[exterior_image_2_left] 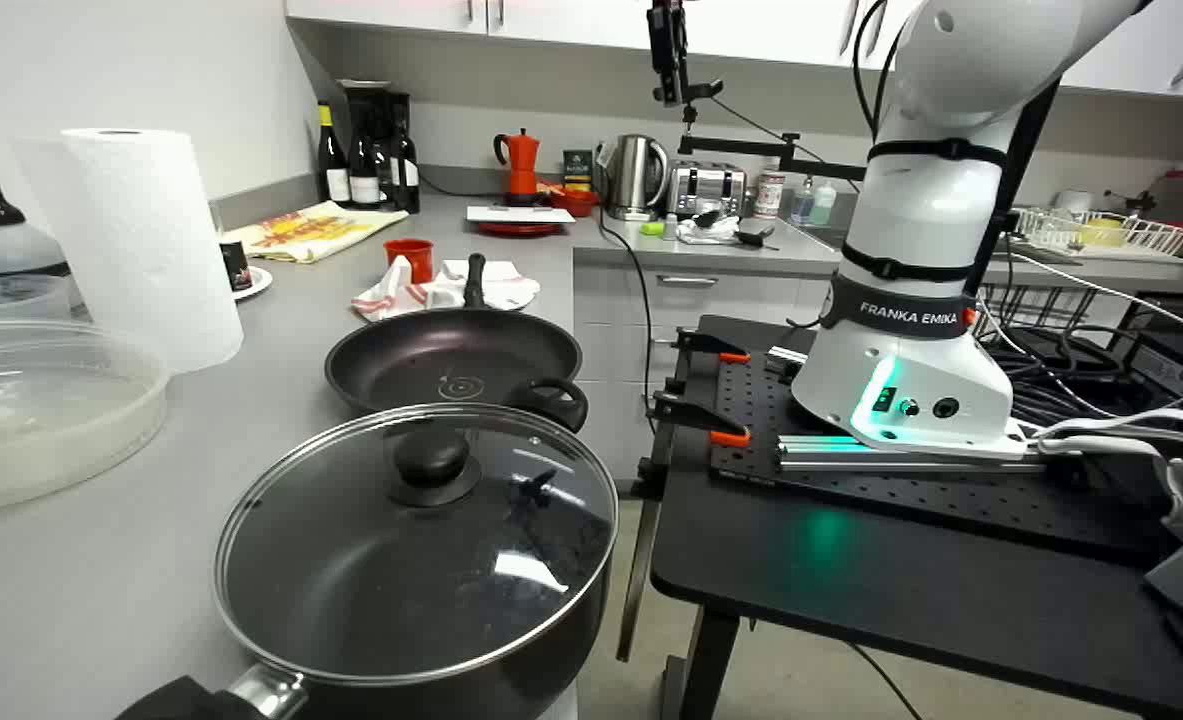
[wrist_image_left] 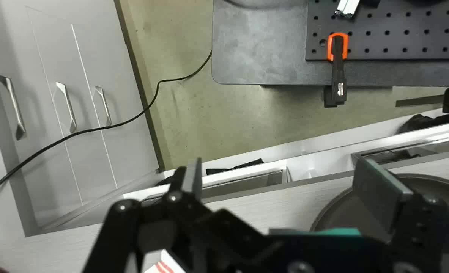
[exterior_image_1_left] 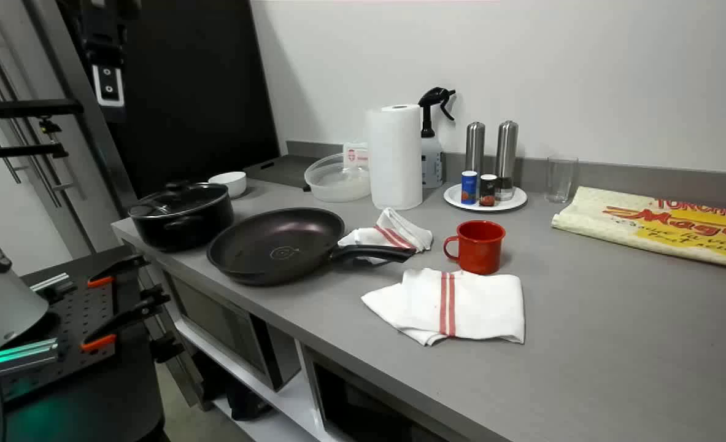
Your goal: Remove the glass lid from the pot
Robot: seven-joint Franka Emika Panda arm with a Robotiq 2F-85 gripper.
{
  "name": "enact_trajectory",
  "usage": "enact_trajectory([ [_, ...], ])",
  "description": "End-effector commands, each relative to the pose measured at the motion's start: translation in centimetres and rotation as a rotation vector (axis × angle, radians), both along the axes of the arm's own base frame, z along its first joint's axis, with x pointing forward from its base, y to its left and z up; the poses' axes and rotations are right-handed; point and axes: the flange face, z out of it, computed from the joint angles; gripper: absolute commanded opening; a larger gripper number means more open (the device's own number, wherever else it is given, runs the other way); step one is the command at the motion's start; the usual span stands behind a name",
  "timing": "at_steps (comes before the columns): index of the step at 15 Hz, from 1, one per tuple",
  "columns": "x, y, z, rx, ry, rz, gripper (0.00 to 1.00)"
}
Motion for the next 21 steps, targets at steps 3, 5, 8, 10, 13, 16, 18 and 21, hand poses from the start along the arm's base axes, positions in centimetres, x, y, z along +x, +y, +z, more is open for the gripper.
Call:
enact_trajectory([
  [3,0.0,0.0,0.0,0.000,0.000,0.000,1.00],
  [5,0.0,0.0,0.0,0.000,0.000,0.000,1.00],
  [8,0.6,0.0,-0.2,-0.001,-0.003,0.015,1.00],
  [10,1.7,0.6,-0.4,-0.007,-0.028,0.058,1.00],
  [13,4.1,2.4,-0.6,-0.022,-0.097,0.155,1.00],
  [16,6.4,5.2,-1.3,0.016,-0.184,0.274,1.00],
  [18,7.7,7.4,-1.9,0.054,-0.223,0.369,1.00],
  [21,9.3,10.4,-2.5,0.106,-0.269,0.496,1.00],
])
